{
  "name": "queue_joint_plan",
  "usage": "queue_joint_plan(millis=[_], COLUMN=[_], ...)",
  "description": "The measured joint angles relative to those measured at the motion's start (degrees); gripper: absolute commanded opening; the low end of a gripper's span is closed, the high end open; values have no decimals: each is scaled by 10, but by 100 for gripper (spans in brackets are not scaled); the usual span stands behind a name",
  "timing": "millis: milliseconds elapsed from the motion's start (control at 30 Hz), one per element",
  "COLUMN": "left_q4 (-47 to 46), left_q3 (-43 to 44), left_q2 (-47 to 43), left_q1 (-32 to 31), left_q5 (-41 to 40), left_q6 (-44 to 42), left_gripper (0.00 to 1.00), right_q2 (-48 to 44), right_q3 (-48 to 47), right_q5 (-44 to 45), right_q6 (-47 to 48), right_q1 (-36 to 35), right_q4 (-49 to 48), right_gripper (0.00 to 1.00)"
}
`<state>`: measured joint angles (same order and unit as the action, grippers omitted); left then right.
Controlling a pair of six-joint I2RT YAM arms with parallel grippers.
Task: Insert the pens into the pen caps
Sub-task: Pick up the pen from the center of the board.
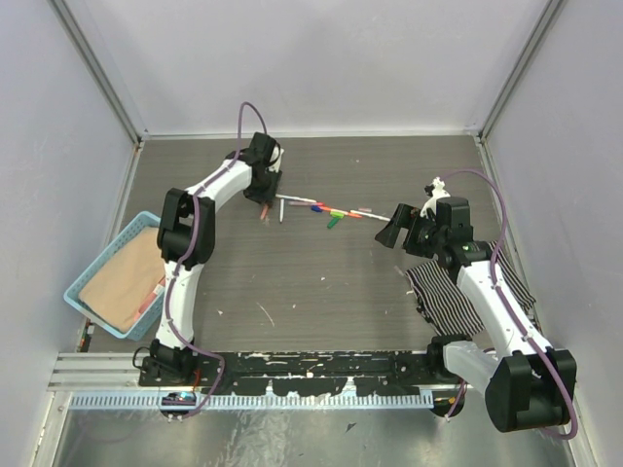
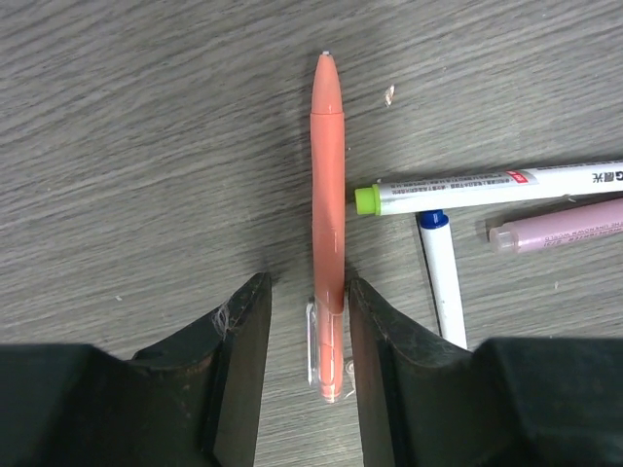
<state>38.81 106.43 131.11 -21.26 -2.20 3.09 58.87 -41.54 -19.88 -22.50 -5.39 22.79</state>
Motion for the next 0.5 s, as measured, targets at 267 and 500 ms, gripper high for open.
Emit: queue_joint_plan(millis=[267, 500], left_q4=[0, -1], left_q3=[1, 1], left_q2=[1, 1], left_q1=[0, 0], left_q5=[1, 2], left_q6=[1, 1], left_gripper=[33, 17], right_q2=[0, -2], right_q3=[0, 0], right_q5=[0, 0], right_q6=[-4, -4], right_q1=[0, 0], right_q4=[0, 3], right_gripper=[92, 92])
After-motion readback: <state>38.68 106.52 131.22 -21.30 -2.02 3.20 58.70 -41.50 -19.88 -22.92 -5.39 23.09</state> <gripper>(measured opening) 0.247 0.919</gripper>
